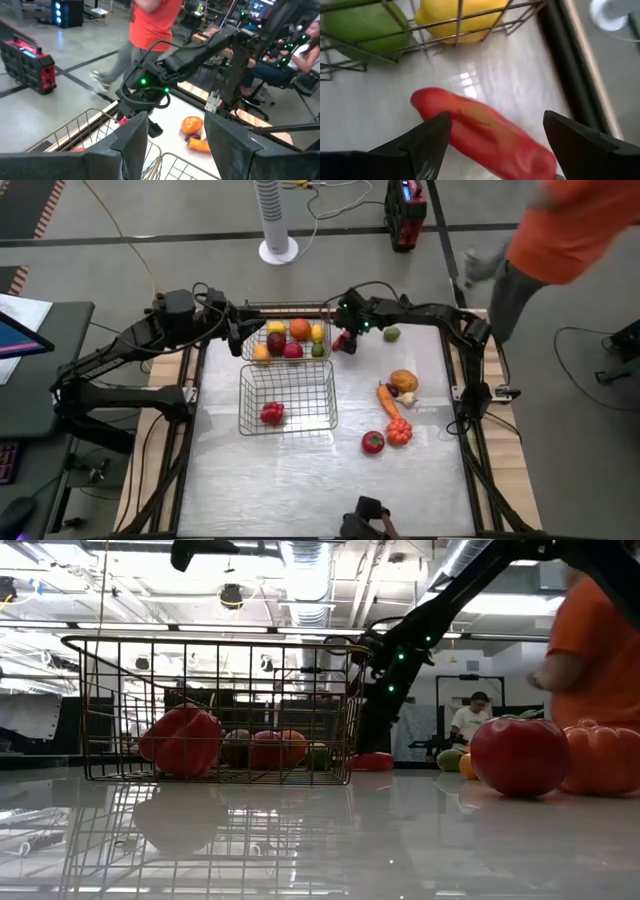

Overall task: Sort produce into baskets
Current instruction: Put the red jalapeno pepper into the bottom mesh basket

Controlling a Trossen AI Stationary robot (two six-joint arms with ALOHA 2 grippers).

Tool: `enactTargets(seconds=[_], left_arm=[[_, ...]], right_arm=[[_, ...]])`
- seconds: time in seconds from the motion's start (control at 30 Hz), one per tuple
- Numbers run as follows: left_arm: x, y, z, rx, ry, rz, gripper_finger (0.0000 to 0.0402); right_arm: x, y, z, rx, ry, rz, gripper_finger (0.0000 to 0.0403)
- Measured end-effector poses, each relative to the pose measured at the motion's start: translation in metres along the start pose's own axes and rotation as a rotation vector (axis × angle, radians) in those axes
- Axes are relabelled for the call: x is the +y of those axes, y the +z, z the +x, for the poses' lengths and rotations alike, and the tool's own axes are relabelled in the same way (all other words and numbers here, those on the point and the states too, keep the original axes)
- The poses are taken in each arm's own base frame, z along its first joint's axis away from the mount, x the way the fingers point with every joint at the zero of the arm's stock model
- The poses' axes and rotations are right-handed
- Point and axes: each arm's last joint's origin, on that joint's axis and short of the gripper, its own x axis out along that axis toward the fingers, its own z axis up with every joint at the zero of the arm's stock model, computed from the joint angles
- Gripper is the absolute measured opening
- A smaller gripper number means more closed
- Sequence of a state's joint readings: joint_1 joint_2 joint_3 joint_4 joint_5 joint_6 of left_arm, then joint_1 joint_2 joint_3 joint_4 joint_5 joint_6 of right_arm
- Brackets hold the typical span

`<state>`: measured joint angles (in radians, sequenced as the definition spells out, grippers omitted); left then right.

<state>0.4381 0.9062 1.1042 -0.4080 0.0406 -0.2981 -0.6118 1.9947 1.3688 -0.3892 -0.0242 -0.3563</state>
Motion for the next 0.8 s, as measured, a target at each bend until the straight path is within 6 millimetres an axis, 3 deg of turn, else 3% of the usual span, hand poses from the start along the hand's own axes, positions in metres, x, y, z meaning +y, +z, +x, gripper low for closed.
enactTargets(seconds=[0.3, 0.5, 0.8], left_arm=[[-0.001, 0.001, -0.005, -0.007, -0.009, 0.007, 0.0183], [-0.001, 0.002, -0.009, -0.023, -0.01, 0.008, 0.0183], [-0.001, 0.002, -0.008, -0.025, -0.007, 0.012, 0.0183]], right_arm=[[-0.005, -0.015, -0.002, 0.116, 0.06, 0.025, 0.0328], [0.002, -0.023, -0.005, 0.211, 0.117, 0.023, 0.0307], [0.011, -0.022, -0.006, 0.24, 0.114, 0.193, 0.0263]])
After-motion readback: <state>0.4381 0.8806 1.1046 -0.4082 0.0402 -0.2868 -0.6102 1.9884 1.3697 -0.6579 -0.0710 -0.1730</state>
